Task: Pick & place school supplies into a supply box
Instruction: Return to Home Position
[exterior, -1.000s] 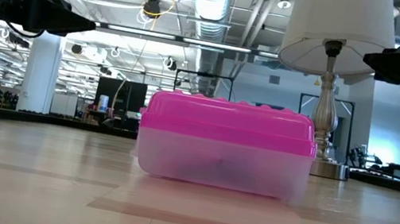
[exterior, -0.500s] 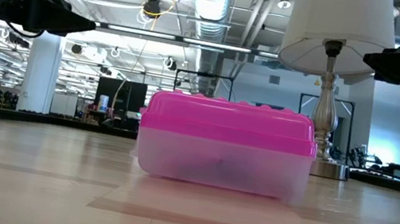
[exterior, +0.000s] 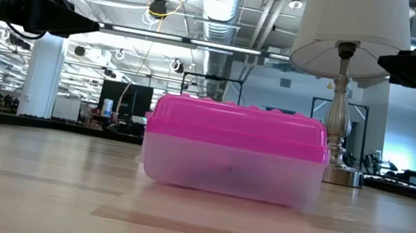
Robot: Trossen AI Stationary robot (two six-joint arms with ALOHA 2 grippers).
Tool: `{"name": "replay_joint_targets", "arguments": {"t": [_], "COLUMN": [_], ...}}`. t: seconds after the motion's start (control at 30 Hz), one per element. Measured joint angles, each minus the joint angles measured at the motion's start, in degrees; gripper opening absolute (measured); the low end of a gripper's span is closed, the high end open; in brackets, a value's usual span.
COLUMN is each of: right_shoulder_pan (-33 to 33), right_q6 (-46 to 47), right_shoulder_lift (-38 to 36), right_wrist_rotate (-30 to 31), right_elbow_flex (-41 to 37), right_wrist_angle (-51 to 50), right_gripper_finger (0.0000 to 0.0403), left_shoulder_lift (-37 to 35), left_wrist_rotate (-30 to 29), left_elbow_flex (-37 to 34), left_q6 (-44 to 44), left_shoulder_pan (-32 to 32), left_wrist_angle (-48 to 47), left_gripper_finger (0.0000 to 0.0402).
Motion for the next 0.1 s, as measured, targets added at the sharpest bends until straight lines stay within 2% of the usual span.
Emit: {"name": "replay_joint_targets", "arguments": {"t": [0.1], "right_shoulder_pan": [-0.02], "right_q6": [0.02], "right_shoulder_lift": [-0.02], "right_wrist_rotate": [0.01], "right_elbow_flex": [0.01], "right_wrist_angle": [-0.01], "right_gripper_finger": [0.0063], "left_shoulder_lift": [0.0], "left_wrist_rotate": [0.01], "left_elbow_flex": [0.0], "left_q6": [0.46], "left_shoulder_pan": [-0.01], "left_wrist_angle": [0.0], "left_gripper_finger": [0.0132]}}
